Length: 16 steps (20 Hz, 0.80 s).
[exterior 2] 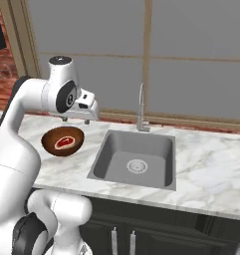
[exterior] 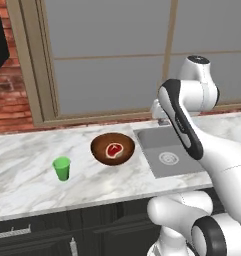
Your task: Move the cup from next to the sink to the open cabinet. Then, move the bowl with the steak to the fridge to clear the area for faucet cleaning.
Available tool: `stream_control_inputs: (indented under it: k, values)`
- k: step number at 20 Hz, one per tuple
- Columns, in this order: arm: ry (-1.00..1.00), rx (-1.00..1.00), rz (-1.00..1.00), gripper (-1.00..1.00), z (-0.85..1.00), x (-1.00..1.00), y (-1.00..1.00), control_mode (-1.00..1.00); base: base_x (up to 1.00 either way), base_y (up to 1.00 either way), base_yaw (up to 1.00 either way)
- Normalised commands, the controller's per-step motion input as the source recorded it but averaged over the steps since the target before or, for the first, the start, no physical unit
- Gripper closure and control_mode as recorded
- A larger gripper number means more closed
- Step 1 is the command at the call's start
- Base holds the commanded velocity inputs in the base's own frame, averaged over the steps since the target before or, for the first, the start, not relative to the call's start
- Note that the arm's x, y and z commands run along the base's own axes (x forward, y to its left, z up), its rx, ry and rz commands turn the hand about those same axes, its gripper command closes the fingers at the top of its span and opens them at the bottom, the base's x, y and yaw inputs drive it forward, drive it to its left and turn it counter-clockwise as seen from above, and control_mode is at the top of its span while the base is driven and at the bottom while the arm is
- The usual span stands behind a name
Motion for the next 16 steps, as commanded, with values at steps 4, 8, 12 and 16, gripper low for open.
stream_control_inputs:
  k: [4, 8, 12, 16]
  values:
    - [0.0, 0.02, 0.0, -1.0, -0.01, 0.11, 0.11, -1.0, 0.21, 0.55, 0.0]
    - [0.05, 0.01, 0.0, -1.0, -0.06, 0.58, 0.08, -1.0, 0.0, 0.0, 0.0]
    - [0.13, 0.0, 0.0, -1.0, -0.29, 0.38, -0.05, -1.0, 0.0, 0.0, 0.0]
    - [0.04, 0.04, -0.02, -1.0, -0.51, 0.39, -0.24, -1.0, 0.0, 0.0, 0.0]
